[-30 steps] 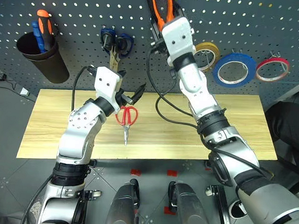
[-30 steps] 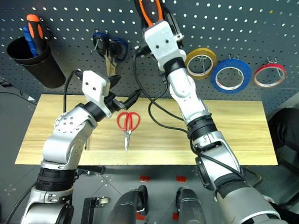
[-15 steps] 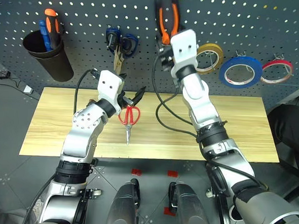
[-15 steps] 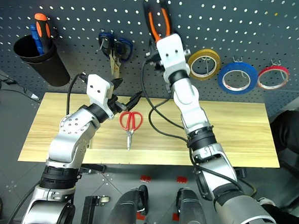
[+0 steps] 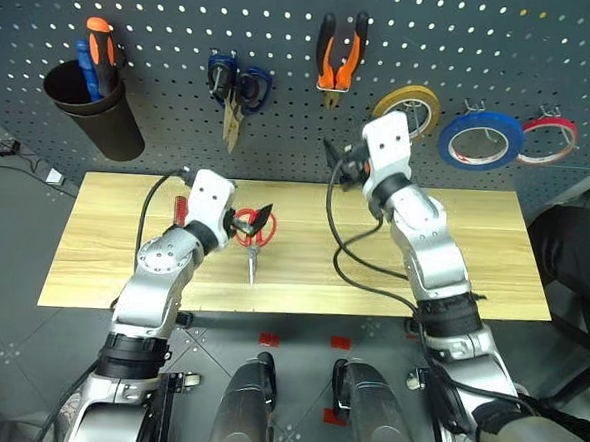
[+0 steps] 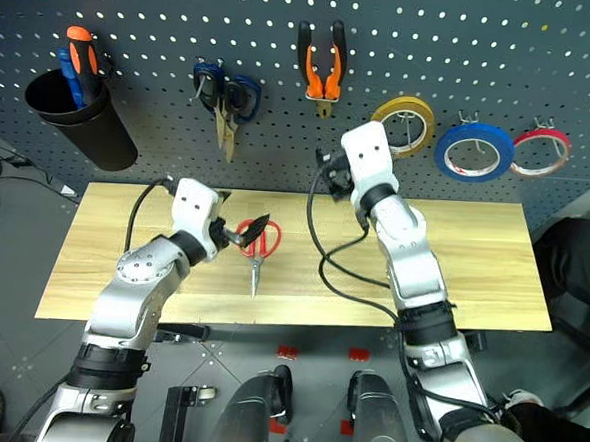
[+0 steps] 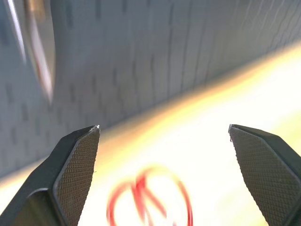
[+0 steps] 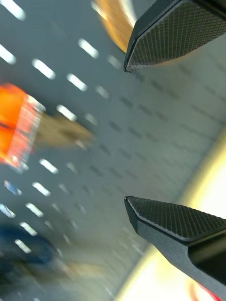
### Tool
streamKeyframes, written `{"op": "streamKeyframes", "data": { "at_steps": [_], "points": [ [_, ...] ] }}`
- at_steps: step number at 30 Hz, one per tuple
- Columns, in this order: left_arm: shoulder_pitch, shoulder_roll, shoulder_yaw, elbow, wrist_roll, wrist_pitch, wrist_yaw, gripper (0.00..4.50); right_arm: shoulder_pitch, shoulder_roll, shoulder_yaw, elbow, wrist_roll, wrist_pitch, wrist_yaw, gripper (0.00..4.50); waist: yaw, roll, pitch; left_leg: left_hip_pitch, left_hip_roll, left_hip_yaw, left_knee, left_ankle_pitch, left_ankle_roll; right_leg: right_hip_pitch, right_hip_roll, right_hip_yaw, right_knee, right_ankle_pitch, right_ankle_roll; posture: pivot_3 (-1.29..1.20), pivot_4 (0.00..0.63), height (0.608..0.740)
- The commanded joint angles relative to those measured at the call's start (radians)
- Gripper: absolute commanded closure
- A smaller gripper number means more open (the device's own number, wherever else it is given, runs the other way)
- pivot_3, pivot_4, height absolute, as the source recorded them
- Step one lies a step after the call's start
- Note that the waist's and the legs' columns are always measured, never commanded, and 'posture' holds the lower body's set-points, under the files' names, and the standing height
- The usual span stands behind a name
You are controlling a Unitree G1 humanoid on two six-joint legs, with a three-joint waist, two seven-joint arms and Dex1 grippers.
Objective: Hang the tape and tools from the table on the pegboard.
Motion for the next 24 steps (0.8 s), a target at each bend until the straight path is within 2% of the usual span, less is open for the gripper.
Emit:
{"op": "streamKeyframes", "data": {
  "at_steps": [1,5,9,23,24],
  "points": [
    [0.035,-0.005,0.015,0.004,0.023,0.086,0.057,0.00,0.068,-0.031,0.039,-0.219,0.107,0.154,0.115,0.00,0.001,0.000,0.000,0.000,0.000,0.000,0.000,0.000,0.000,0.000,0.000,0.000,0.000,0.000,0.000,-0.15,0.346,0.740],
    [0.043,-0.069,0.028,0.026,0.019,0.203,0.135,0.00,0.176,-0.086,0.071,-0.368,0.189,0.306,0.173,0.00,0.006,0.000,0.000,0.000,0.000,-0.003,0.000,0.000,0.000,0.001,0.000,0.000,0.000,0.000,0.000,-0.16,0.353,0.740],
    [0.031,-0.131,0.041,0.043,0.020,0.240,0.200,0.00,0.218,-0.131,0.098,-0.435,0.227,0.369,0.207,0.00,0.006,0.000,0.000,0.000,-0.001,-0.003,0.001,0.000,0.001,0.002,0.000,0.000,0.000,0.000,0.000,-0.16,0.356,0.740],
    [-0.085,-0.334,0.086,0.246,0.009,0.327,0.369,0.00,0.228,-0.155,0.082,-0.459,0.313,0.451,0.206,0.00,0.004,-0.001,0.000,0.000,-0.001,-0.003,0.001,0.000,0.000,0.002,0.000,-0.001,0.000,0.000,0.000,-0.18,0.356,0.740],
    [-0.084,-0.334,0.084,0.249,0.011,0.329,0.371,0.18,0.228,-0.157,0.080,-0.461,0.321,0.458,0.206,0.00,0.004,-0.001,0.000,0.000,-0.001,-0.003,0.001,0.000,0.000,0.002,0.000,-0.001,0.000,0.000,0.000,-0.18,0.358,0.740]
  ]
}}
